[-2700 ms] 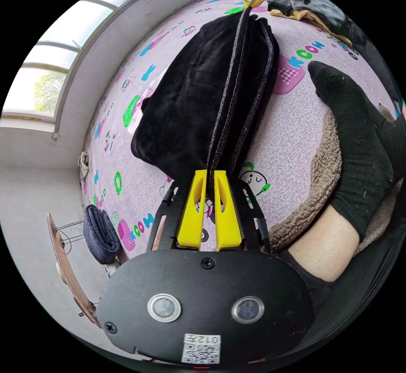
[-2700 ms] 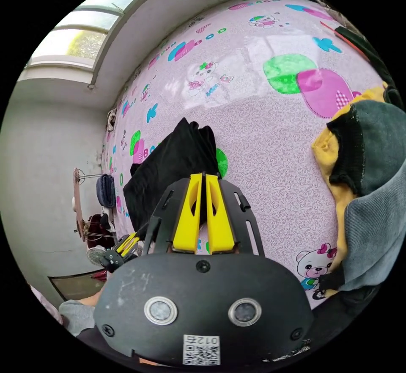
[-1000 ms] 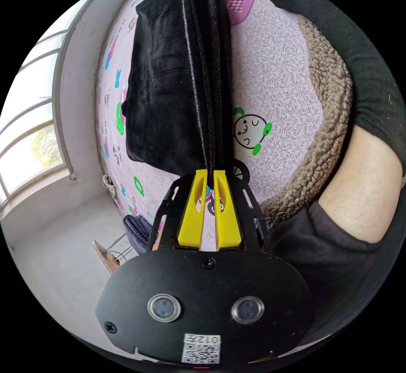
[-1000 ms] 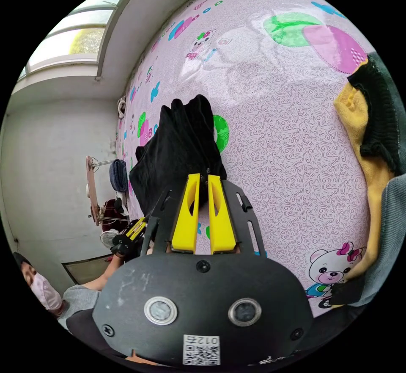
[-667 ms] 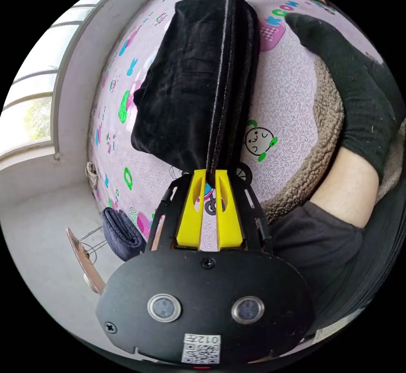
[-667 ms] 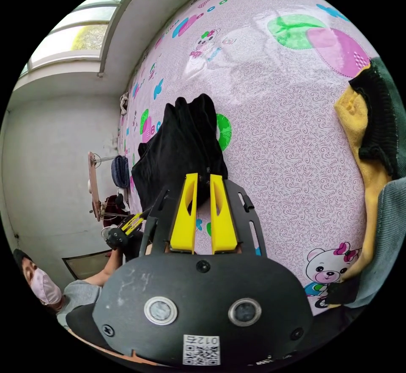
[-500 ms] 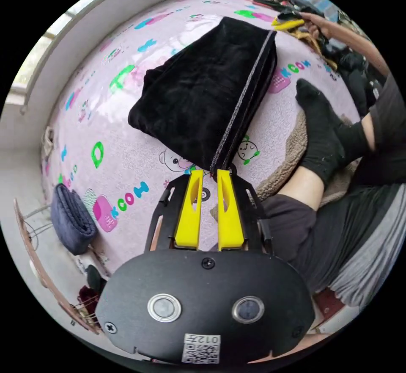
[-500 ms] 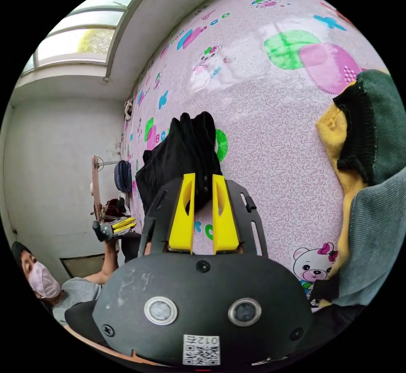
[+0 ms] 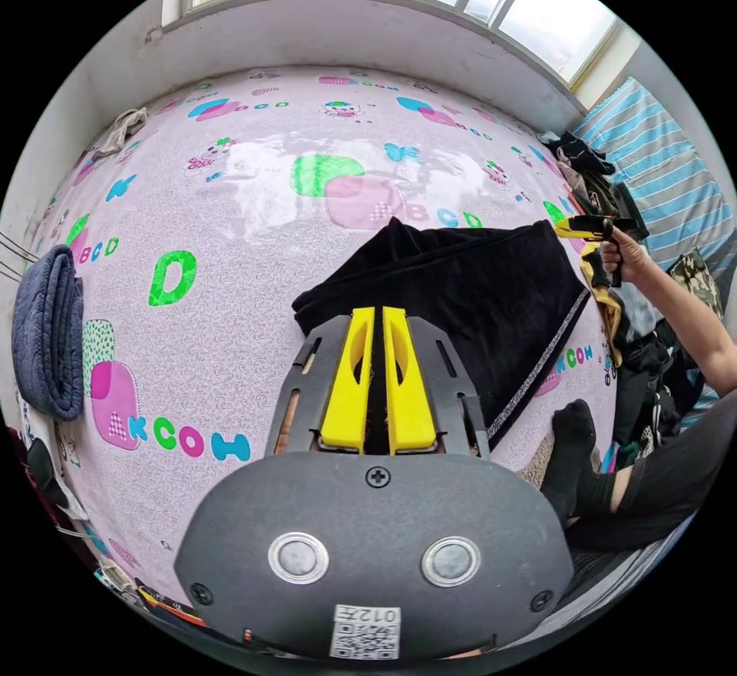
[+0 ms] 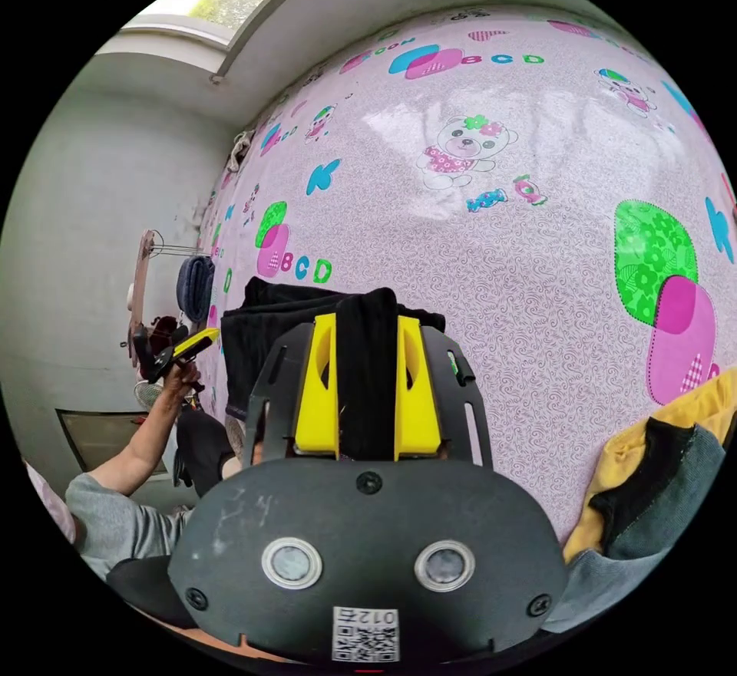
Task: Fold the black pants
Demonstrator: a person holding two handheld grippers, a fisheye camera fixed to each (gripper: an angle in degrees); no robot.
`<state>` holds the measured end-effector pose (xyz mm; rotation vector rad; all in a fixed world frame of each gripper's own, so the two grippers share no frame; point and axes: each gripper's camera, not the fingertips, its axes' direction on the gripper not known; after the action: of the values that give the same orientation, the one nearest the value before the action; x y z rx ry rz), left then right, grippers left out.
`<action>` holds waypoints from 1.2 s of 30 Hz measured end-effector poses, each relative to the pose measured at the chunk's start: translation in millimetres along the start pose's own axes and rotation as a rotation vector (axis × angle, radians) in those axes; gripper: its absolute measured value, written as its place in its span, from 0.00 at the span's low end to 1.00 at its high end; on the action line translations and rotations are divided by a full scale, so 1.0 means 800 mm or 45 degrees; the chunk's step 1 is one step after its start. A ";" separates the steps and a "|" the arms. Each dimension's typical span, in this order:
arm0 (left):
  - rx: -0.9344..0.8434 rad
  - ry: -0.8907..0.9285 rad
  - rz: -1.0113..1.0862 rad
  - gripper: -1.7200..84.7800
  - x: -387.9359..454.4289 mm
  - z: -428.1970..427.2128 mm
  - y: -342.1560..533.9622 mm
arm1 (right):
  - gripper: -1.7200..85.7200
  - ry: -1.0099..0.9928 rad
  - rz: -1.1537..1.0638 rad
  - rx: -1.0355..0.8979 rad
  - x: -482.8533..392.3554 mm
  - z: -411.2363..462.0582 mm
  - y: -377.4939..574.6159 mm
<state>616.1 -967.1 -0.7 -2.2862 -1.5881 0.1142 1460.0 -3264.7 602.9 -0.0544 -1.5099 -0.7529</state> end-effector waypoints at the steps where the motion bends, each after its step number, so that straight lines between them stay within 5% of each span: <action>1: -0.006 -0.007 0.000 0.03 -0.001 0.005 -0.005 | 0.16 0.016 0.005 -0.016 0.000 0.008 -0.007; 5: -0.077 -0.083 0.003 0.02 -0.012 0.032 -0.026 | 0.15 -0.002 0.032 -0.024 0.007 0.028 -0.026; 9: -0.117 -0.112 -0.008 0.03 -0.021 0.043 -0.033 | 0.03 0.052 -0.003 0.021 0.001 0.039 -0.030; 18: -0.068 -0.085 -0.060 0.02 -0.029 0.030 -0.047 | 0.02 0.191 0.111 0.155 0.014 0.052 -0.037; 23: 0.055 -0.084 -0.028 0.03 -0.018 -0.006 -0.093 | 0.07 0.136 -0.064 0.163 -0.009 0.059 -0.047; 32: -0.115 0.267 -0.089 0.03 0.001 0.062 -0.227 | 0.01 0.129 -0.458 -0.079 -0.036 0.142 -0.077; 36: -0.214 -0.061 0.036 0.02 0.039 0.104 -0.250 | 0.01 0.088 -0.365 -0.118 0.002 0.165 -0.096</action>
<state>426.8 -856.9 -8.0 -2.4511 -1.6459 0.0443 1308.4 -3262.0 586.1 0.1203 -1.4324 -1.0436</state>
